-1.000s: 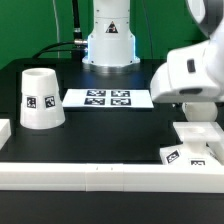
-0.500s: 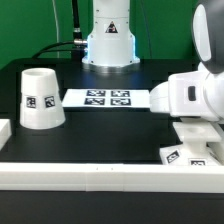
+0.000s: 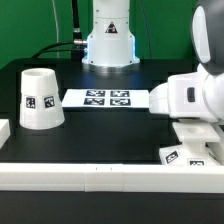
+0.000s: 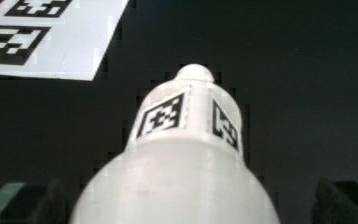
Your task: Assemble lamp
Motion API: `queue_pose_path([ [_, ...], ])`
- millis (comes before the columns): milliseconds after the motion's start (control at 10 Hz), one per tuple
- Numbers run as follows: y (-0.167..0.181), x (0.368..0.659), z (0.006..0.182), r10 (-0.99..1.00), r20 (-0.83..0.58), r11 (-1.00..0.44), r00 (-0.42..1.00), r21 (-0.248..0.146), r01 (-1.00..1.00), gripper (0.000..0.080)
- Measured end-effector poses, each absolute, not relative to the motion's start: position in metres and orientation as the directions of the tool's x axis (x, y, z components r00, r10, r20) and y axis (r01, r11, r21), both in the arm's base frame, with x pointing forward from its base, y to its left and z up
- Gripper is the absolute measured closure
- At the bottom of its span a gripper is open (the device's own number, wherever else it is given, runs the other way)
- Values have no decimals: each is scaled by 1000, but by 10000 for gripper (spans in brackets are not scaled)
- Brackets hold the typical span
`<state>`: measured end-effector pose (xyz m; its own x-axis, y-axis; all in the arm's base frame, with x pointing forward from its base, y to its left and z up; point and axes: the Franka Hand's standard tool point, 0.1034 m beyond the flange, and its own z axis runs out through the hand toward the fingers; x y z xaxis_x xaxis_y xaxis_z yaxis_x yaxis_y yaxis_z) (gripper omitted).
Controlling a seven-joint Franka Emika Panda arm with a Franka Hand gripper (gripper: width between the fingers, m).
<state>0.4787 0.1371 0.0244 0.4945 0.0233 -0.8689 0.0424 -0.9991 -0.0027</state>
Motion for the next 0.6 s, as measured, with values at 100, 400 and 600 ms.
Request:
queue_pose_path([
  [100,137,479,24,23,-869,-999,494,-3,42,101],
  [400,137,479,24,23,-869,-999,494,-3,42,230],
  [600,138,478,26,25,-872,-999,489,-3,45,230],
])
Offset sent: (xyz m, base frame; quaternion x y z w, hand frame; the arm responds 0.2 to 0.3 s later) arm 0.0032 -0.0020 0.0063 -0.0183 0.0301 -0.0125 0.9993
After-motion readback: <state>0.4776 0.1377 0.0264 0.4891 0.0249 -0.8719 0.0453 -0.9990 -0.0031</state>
